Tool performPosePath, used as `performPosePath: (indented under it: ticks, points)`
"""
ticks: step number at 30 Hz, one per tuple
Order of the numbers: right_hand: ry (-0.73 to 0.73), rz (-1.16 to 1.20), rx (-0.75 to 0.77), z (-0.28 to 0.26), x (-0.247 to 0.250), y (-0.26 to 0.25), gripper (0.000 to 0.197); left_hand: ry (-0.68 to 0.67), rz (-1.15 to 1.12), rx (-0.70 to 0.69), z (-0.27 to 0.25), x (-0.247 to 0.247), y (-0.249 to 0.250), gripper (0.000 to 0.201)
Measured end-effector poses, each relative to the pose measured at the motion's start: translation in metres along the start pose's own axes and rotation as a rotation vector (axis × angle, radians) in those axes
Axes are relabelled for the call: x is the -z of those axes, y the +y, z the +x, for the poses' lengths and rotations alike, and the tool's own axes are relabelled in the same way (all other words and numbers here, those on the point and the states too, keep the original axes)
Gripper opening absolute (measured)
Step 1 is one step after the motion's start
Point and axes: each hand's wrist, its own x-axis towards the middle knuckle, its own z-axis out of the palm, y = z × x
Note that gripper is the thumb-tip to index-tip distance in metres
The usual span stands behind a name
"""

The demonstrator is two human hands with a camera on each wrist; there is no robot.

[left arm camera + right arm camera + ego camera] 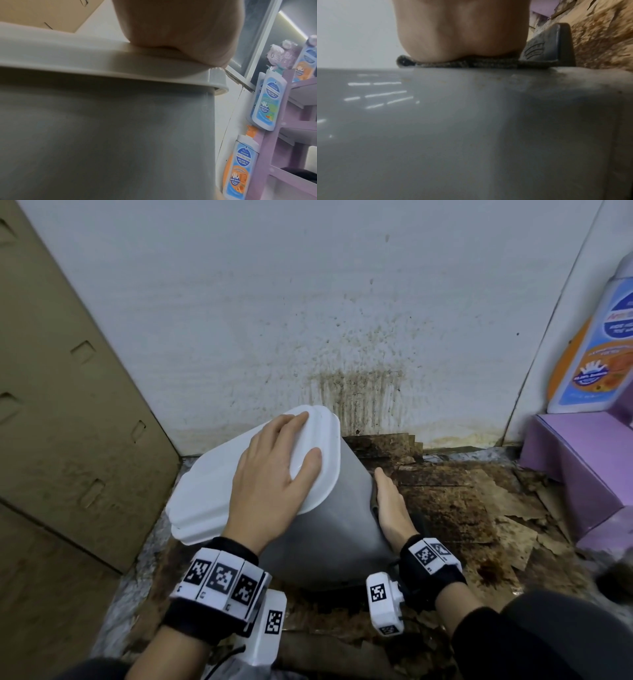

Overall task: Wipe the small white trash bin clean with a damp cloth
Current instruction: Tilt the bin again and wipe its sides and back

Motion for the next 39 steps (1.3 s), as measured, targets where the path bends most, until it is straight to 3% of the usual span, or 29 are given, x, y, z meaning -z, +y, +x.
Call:
performPosePath:
  ticks: [6, 12, 19, 24, 27, 31, 39]
  points:
    - [-0.023, -0.080, -0.038, 0.003, 0.001, 0.001, 0.056, 0.010, -0.010, 0.022, -0.001, 0.003, -0.003, 0.054]
    - [0.025, -0.012, 0.083, -0.010, -0.012, -0.019, 0.061, 0.022, -0.014, 0.040, -0.002, 0.006, -0.009, 0.053]
    - [-0.062, 0.000, 0.472, -0.047, -0.039, -0.062, 0.050, 0.032, -0.036, 0.043, 0.002, 0.006, -0.015, 0.054]
    - [-0.012, -0.036, 0.628, -0.047, -0.039, -0.039, 0.053, 0.027, -0.045, 0.047, 0.004, 0.007, -0.018, 0.054]
    - [0.056, -0.045, 0.559, -0.039, -0.032, -0.009, 0.059, 0.028, -0.043, 0.054, 0.005, 0.006, -0.016, 0.053]
    - [0.142, -0.047, 0.332, -0.038, -0.024, 0.033, 0.065, 0.026, -0.057, 0.070, 0.007, 0.006, -0.015, 0.052]
    - [0.171, 0.071, 0.166, -0.035, -0.012, 0.031, 0.049, 0.020, -0.058, 0.078, 0.010, 0.005, -0.013, 0.052]
